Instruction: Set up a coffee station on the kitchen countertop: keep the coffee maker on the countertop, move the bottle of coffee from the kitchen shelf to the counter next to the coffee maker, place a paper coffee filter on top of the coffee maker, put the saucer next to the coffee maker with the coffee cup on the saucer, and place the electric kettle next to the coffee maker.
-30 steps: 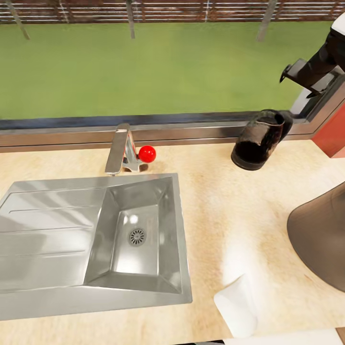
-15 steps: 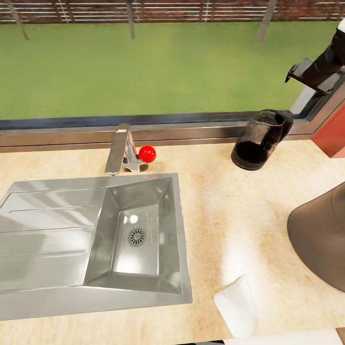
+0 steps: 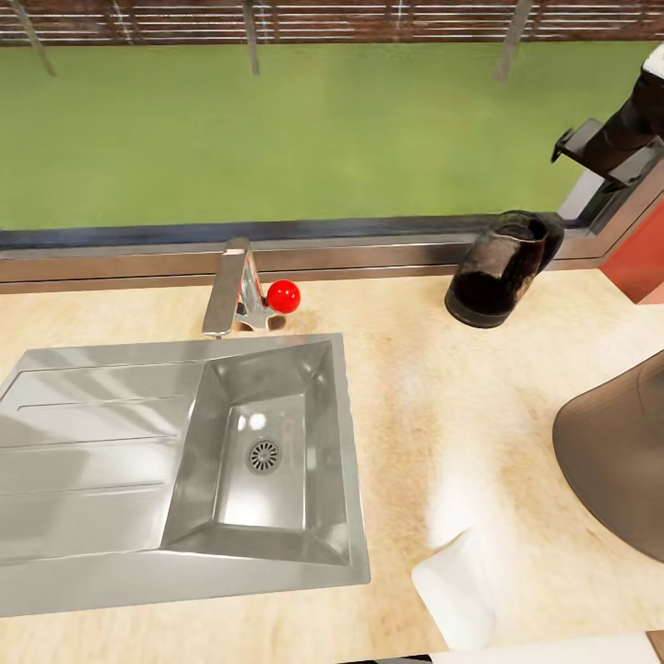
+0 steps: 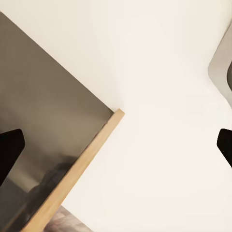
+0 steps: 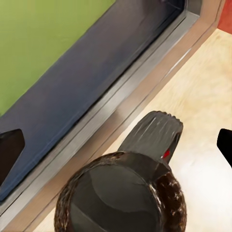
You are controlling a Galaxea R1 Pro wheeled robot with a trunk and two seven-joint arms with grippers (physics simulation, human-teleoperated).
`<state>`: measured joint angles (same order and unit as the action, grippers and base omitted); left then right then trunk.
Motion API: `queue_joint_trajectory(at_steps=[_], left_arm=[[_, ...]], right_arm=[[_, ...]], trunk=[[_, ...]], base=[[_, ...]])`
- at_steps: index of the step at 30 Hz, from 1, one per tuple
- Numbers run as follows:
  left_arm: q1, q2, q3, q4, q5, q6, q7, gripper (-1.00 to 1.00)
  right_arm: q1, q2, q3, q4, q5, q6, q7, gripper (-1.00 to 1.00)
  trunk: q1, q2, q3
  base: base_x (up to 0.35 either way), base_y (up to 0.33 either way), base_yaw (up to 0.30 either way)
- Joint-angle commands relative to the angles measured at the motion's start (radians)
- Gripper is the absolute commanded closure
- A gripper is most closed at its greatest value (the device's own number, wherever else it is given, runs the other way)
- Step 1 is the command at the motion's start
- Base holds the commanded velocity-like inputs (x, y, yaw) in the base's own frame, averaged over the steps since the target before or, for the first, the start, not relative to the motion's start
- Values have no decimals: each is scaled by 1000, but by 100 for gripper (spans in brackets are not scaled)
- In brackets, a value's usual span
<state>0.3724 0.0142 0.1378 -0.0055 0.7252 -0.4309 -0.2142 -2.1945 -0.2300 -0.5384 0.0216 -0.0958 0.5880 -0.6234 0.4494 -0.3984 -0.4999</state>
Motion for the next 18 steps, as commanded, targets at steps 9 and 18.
queue_joint_trajectory(at_steps=[9, 18], left_arm=[[0, 1, 8, -1, 2, 0, -8, -100], [1, 1, 8, 0, 2, 0, -8, -100]], right_arm=[[2, -4, 7, 12, -10, -9, -4, -100], [5, -4, 7, 12, -9, -10, -8, -100]], trunk=[[16, -30, -14], [24, -44, -20]], base=[[0, 0, 0], [0, 0, 0]])
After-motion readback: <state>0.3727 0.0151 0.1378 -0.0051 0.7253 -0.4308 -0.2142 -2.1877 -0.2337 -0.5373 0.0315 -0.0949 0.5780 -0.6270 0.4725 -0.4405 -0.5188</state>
